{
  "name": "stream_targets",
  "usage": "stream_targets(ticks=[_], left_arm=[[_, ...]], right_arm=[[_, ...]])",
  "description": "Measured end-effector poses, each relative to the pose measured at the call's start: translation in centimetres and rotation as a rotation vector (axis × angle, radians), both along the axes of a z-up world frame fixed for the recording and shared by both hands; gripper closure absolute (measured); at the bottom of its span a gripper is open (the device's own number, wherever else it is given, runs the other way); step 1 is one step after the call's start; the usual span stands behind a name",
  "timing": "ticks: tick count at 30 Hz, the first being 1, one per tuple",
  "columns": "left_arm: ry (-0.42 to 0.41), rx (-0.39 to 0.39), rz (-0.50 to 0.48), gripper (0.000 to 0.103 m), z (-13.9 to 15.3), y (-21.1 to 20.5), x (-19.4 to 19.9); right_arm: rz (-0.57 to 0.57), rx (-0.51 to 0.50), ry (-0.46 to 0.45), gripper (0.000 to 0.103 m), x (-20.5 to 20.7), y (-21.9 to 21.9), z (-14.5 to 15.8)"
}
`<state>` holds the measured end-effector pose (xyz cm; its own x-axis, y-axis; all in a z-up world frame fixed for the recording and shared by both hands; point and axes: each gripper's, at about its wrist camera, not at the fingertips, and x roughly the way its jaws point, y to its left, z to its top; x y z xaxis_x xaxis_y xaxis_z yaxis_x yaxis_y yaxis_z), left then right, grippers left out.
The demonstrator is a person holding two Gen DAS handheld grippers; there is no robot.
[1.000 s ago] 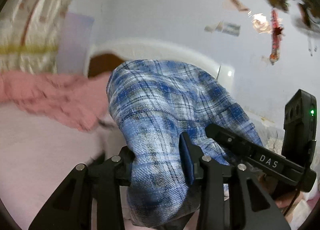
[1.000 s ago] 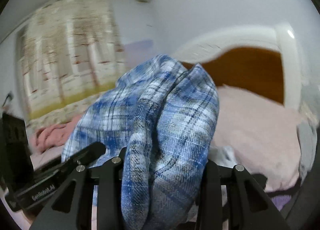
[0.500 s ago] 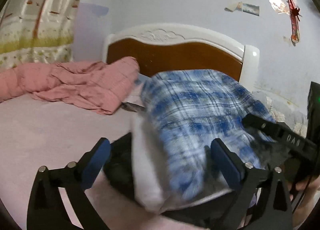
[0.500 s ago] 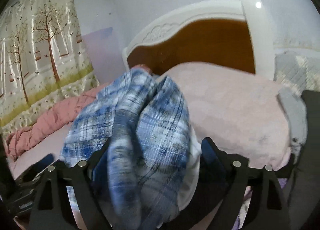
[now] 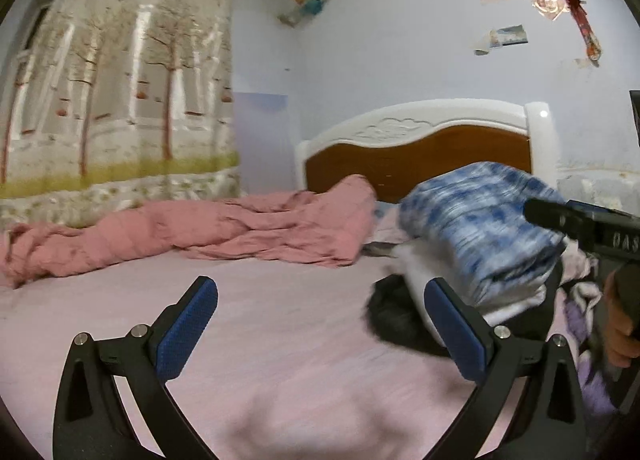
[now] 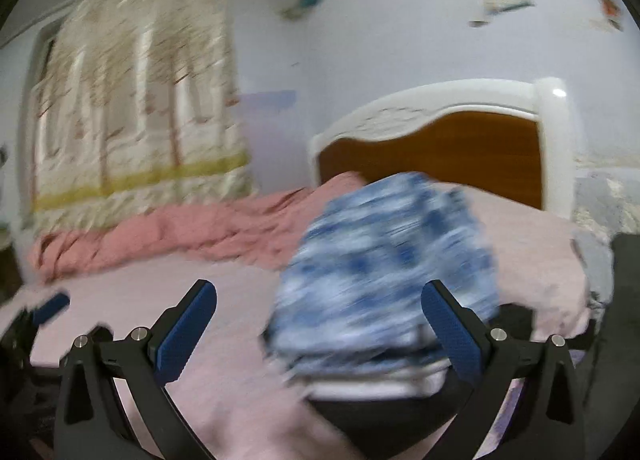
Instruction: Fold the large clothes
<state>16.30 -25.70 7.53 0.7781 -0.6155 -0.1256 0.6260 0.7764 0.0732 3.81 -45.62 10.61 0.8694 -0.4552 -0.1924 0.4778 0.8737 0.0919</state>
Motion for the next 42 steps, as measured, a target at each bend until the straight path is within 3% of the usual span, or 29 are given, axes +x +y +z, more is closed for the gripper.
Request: stream_targets(ticks=[8, 12, 15, 19, 25, 35, 42], left_arm=[[-0.066, -0.012, 0.130, 0.000, -3.8, 6.3, -0.9], [-0.024, -0.036, 0.194, 0.000, -6.0, 9.3, 0.5], [0.036, -0.106, 0.187, 0.000, -6.2, 10.7, 1.8], [0.076, -0.065, 0.163, 0.000, -7.3, 9.7, 2.7], [0.073, -0.074, 0.162, 0.000, -7.3, 9.7, 2.4], [0.126, -0.088, 0.191, 0.000, -7.3, 10.1, 3.5], [0.092, -0.069, 0.190, 0.000, -7.2, 9.9, 3.1]], right_arm=[[0.042, -0.064, 0.051, 0.000, 1.6, 8.9, -5.7], [0.020, -0.063, 0.077, 0.000, 3.3, 10.8, -9.1], [0.019, -0.046, 0.091, 0.000, 4.7, 11.6, -11.2], [-0.001, -0.088, 0.111, 0.000, 5.7, 12.6, -12.7], [-0.009, -0.043, 0.095, 0.000, 5.4, 11.6, -13.0], [-0.039, -0.088, 0.074, 0.000, 5.0, 12.2, -12.5], [-0.040, -0.058, 0.091, 0.000, 5.5, 11.6, -12.6]])
